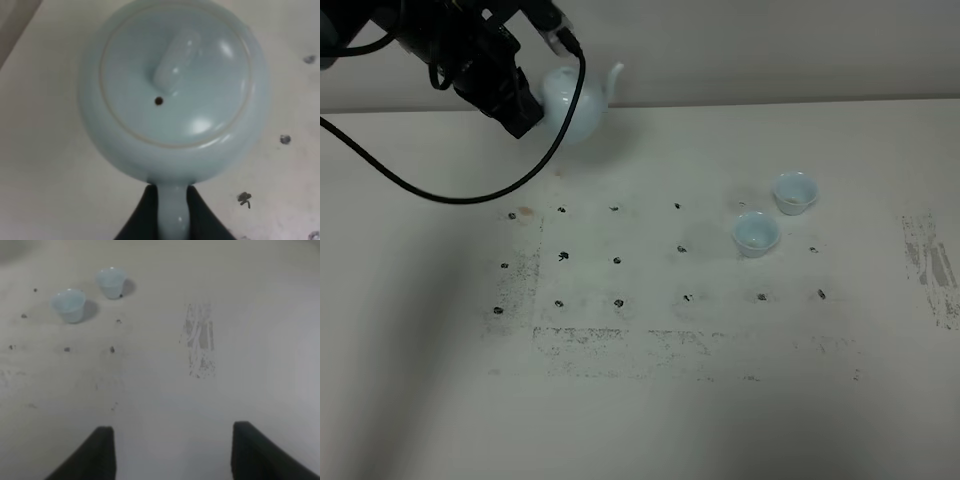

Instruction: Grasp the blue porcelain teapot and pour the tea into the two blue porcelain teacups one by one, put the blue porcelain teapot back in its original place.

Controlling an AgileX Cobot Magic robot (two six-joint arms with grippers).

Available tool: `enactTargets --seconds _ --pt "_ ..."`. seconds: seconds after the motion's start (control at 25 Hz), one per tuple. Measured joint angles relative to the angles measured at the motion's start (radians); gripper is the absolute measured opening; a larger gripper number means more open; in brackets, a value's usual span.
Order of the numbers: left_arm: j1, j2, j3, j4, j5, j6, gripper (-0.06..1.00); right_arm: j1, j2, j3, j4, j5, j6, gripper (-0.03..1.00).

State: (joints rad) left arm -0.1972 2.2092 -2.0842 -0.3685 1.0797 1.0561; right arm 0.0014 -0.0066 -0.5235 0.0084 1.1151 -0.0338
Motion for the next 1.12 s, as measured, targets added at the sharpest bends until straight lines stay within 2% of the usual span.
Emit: enactTargets --seconds 0.16,0.28,0.68,1.12 --pt "-0.005 0.022 0.0 -0.036 0.007 0.185 0.0 0.0 0.0 0.0 0.0 0.0 0.0 0.49" --pt "-0.022 0.05 0.0 -0.041 0.006 0.248 0.0 0.0 0.0 0.0 0.0 0.0 0.0 0.49" --pt "-0.103 0.129 -0.02 -0.047 0.004 0.306 0.0 0.0 -0.001 0.0 0.001 0.0 0.0 0.49" --pt "-0.105 0.19 -0.166 -0.089 -0.006 0.316 0.0 0.0 -0.001 0.0 0.001 0.0 0.0 0.49"
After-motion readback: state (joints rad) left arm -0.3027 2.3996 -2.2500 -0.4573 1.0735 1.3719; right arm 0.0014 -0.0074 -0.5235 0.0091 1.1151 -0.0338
